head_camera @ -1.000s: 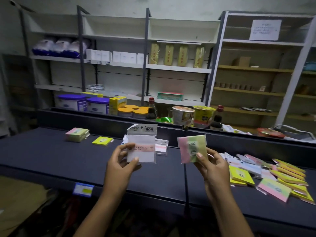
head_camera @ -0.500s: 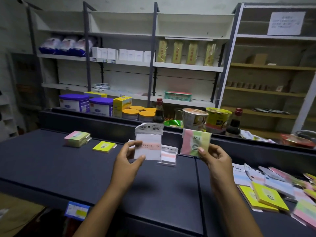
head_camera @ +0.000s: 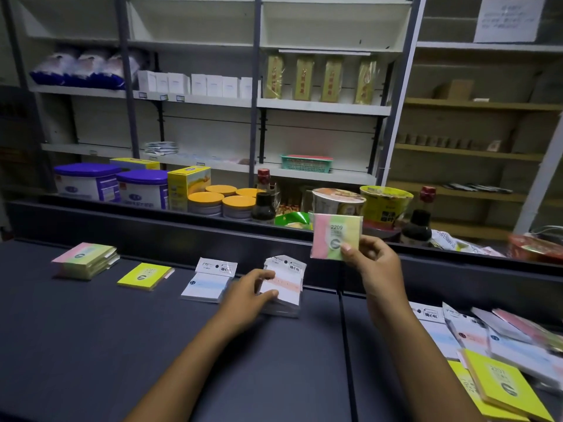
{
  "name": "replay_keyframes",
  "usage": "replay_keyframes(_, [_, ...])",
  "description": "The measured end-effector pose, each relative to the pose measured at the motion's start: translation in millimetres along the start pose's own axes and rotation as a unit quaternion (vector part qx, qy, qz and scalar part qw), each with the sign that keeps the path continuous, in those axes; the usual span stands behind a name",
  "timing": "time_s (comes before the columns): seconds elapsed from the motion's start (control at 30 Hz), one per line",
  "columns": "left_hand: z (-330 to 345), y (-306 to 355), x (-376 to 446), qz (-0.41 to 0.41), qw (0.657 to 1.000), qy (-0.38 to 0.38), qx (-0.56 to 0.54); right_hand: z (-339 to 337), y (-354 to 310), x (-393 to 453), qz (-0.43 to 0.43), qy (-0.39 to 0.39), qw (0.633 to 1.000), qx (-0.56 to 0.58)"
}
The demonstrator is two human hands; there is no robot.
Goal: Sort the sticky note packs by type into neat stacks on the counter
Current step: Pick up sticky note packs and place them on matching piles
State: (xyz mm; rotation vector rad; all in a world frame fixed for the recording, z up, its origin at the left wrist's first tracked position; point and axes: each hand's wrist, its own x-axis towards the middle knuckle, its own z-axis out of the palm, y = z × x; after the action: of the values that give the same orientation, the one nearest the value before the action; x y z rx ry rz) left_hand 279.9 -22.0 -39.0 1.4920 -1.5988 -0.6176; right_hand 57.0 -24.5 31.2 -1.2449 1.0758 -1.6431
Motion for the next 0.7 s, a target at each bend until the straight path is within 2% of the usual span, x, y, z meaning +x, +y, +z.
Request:
replay_keyframes(0.13, [5, -6, 2, 0.016, 0.996, 0.003, 0.083, 0, 5, 1, -0.001, -0.009, 1.0, -0.009])
replay_keyframes(0.23, [9, -9, 0, 0.022, 0.981, 0.012, 0.19, 1, 7, 0, -0.006, -0.012, 1.0, -0.014])
replay_keyframes(0.3, [10, -11, 0, 0.023, 0.974, 0.014, 0.225, 2, 9, -1, -0.007, -0.009, 1.0, -0.013])
replay_keyframes(0.5, [12, -11, -4, 0.025, 0.971, 0.02, 0.237, 1, 19, -2, 0.015, -0.007, 1.0, 0.0])
replay_keyframes(0.7, [-10, 2, -17, 0.065, 0.977, 0.035, 0.202, 5, 25, -11, 0.017, 0.002, 1.0, 0.008])
